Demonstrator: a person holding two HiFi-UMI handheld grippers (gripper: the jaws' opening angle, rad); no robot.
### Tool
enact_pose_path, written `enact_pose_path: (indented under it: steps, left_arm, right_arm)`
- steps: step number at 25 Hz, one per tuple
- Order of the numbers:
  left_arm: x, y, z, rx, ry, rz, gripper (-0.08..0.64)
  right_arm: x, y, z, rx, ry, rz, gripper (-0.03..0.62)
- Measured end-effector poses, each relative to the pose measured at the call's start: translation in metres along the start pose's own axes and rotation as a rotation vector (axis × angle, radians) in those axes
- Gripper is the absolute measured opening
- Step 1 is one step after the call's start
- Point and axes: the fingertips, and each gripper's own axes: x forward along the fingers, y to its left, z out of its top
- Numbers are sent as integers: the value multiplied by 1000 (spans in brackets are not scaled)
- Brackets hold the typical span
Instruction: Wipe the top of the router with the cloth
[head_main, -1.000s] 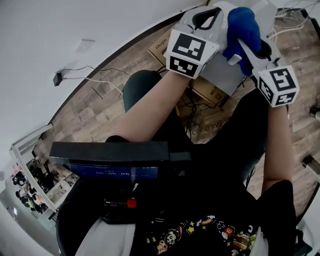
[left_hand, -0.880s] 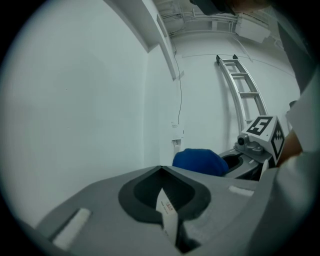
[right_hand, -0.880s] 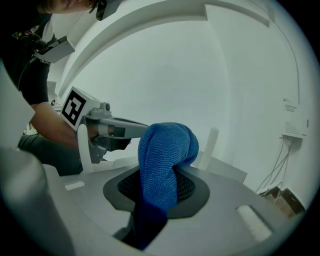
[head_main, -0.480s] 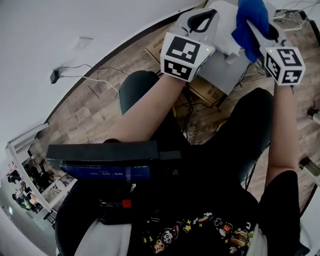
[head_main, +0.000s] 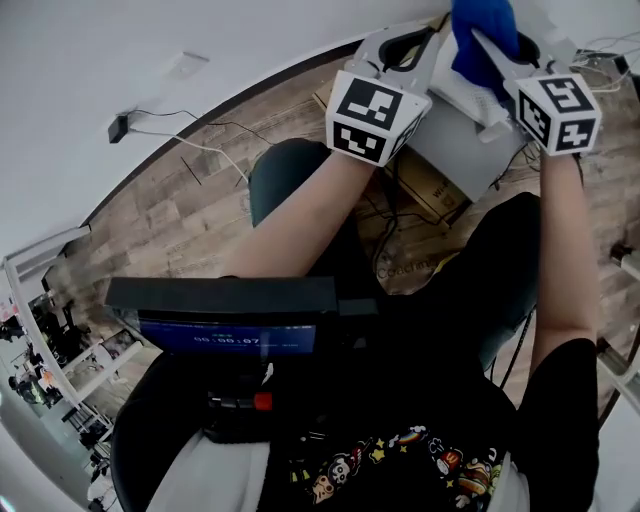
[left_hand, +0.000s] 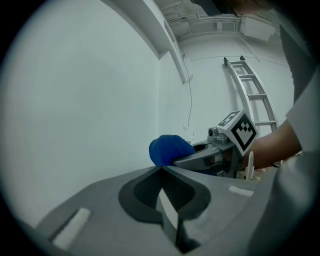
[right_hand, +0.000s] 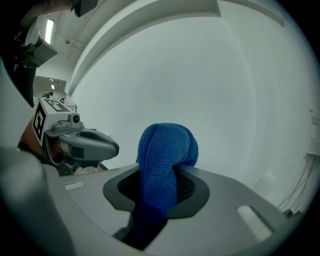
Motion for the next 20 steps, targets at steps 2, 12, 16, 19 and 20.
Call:
enact_pose_path:
  steps: [2, 12, 16, 19, 20]
  left_arm:
    - [-4, 5, 3, -3, -6, 8, 0]
    - [-2, 3, 10, 10, -24, -13, 0]
    - [18, -13, 9, 20, -13, -34, 0]
    - [32, -26, 4, 26, 0, -47, 0]
    - [37, -30, 3, 28, 3, -51, 0]
  right_arm:
    - [5, 9, 7, 7, -12, 34, 130]
    - [-10, 22, 15, 34, -70, 46, 130]
    - [-23, 8, 6, 42, -84, -10, 129]
    - [-30, -3, -7, 58, -86, -43, 129]
    - [-33, -8, -12, 68, -86, -53, 130]
